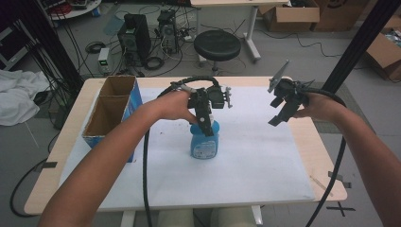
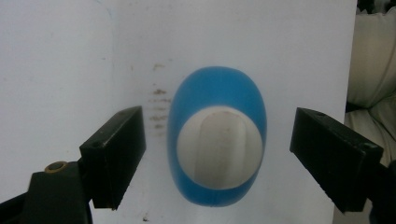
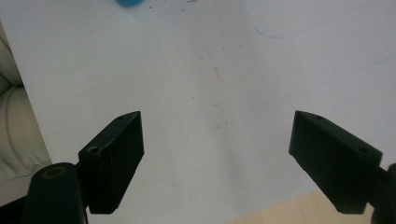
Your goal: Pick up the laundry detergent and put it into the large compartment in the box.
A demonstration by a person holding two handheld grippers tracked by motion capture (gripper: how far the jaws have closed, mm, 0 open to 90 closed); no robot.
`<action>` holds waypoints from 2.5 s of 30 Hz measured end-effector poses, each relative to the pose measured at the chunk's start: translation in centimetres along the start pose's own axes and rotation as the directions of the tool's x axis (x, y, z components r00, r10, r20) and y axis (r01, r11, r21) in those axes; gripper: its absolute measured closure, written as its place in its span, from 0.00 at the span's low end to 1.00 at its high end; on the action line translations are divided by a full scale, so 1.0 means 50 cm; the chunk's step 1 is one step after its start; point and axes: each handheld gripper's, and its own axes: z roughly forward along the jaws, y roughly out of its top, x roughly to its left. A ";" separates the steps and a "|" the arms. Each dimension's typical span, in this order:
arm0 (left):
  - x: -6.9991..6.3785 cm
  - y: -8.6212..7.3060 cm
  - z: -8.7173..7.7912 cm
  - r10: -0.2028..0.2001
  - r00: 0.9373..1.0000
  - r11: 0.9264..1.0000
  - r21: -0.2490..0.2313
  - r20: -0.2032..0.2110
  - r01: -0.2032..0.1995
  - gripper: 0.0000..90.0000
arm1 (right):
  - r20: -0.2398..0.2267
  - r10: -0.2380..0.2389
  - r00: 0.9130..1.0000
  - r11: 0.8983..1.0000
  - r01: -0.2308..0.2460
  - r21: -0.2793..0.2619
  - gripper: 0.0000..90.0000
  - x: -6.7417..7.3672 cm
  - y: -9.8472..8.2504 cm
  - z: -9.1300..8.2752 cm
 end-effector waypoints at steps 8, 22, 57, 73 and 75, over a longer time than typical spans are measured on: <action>-0.001 0.002 0.027 0.015 1.000 1.000 0.026 0.004 -0.015 0.21 | 0.000 -0.003 1.000 1.000 0.003 0.004 0.20 0.000 0.001 0.002; 0.003 -0.007 0.055 0.019 1.000 0.999 0.042 0.010 -0.019 0.21 | -0.008 0.000 1.000 1.000 0.000 0.006 0.20 -0.001 0.002 0.007; 0.008 -0.009 0.069 0.036 0.999 0.998 0.055 0.002 -0.036 0.38 | -0.018 0.000 1.000 1.000 0.000 0.003 0.20 -0.001 -0.001 0.008; 0.006 -0.009 0.068 0.042 0.999 0.998 0.053 0.012 -0.043 0.42 | -0.021 -0.001 1.000 1.000 0.002 0.003 0.20 0.001 -0.001 0.007; 0.007 -0.009 0.068 0.042 0.999 0.998 0.052 0.013 -0.042 0.42 | -0.022 -0.002 1.000 1.000 0.002 0.003 0.20 0.001 -0.001 0.008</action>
